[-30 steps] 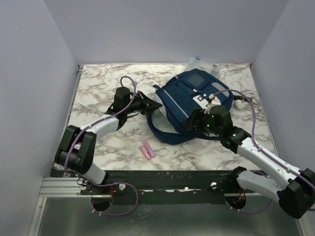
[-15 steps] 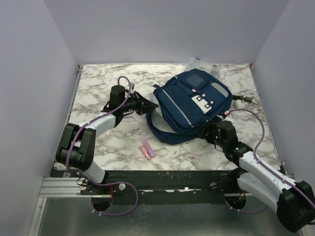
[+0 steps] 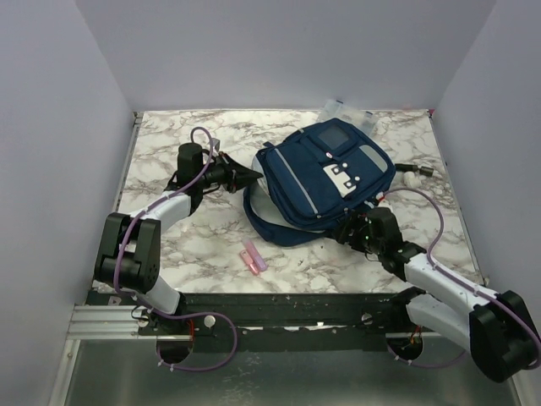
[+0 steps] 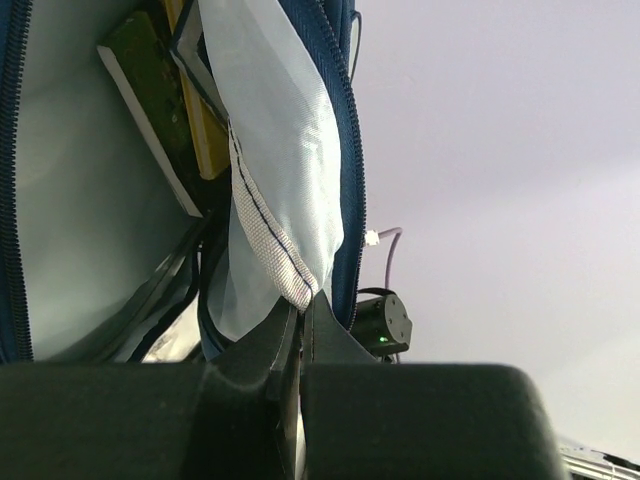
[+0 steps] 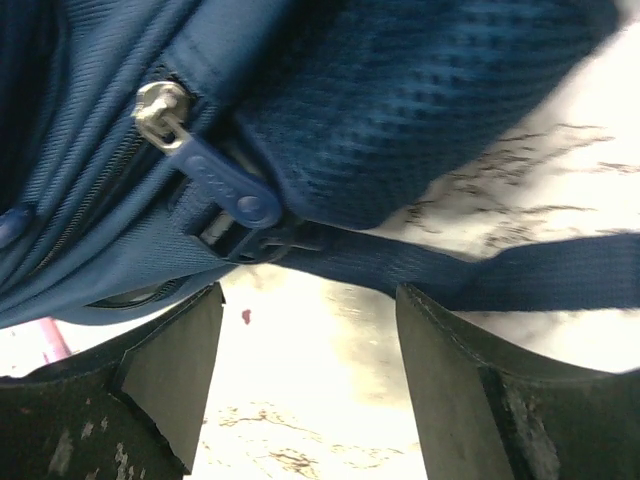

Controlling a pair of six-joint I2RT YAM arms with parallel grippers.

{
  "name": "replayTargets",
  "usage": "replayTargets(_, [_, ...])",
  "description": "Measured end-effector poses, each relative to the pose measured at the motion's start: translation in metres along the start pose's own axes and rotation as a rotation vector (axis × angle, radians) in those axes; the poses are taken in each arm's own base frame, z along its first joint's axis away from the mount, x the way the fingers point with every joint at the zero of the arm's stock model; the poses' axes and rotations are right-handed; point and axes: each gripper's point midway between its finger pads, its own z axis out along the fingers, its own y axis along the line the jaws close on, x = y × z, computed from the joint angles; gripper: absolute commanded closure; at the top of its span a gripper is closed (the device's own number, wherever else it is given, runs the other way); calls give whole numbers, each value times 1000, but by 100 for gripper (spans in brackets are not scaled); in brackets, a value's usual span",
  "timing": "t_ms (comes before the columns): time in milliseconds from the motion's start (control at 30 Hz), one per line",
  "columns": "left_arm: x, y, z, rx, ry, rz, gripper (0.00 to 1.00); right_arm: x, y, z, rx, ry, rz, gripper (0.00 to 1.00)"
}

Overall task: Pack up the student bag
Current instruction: Zip the student bag at the center of the board.

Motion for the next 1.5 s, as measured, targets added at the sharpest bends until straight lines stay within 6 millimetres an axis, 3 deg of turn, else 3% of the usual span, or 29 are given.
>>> replayTargets(167, [0, -4, -1, 13, 7, -7, 100, 3, 17, 7, -92, 22, -12, 27])
replayTargets(367, [1, -8, -2, 30, 15, -8, 100, 4, 18, 21, -78, 54, -41, 48])
replayTargets(433, [1, -8, -2, 34, 17, -7, 100, 5, 19, 25, -77, 64, -51, 51])
replayTargets(533, [0, -8, -2, 36, 20, -10, 100, 4, 22, 26, -89, 64, -60, 50])
replayTargets(667, [0, -7, -1, 37, 21, -16, 100, 2, 23, 26, -95, 59, -65, 37])
replayTargets(733, [0, -7, -1, 39, 20, -15, 100, 3, 23, 27, -93, 60, -68, 37])
replayTargets(833, [0, -7, -1, 42, 21, -12, 100, 3, 23, 30, -88, 70, -73, 50])
replayTargets(967, [0, -6, -1, 41, 28, -13, 100, 3, 29, 33, -107, 87, -78, 84])
replayTargets(1167, [-1, -2, 1, 40, 34, -7, 100, 6, 36, 30, -138, 117, -68, 99])
replayTargets(1200, [0, -1, 1, 41, 36, 3, 98, 7, 38, 28, -146, 124, -65, 100])
replayTargets(1300, [0, 0, 1, 45, 41, 49, 65, 9, 43, 22, -168, 145, -45, 100])
replayTargets(1333, [1, 0, 1, 47, 41, 62, 58, 9, 45, 20, -178, 158, -37, 100])
replayTargets(1500, [4, -16, -7, 81, 19, 201, 55, 15, 68, 9, -274, 238, 12, 100])
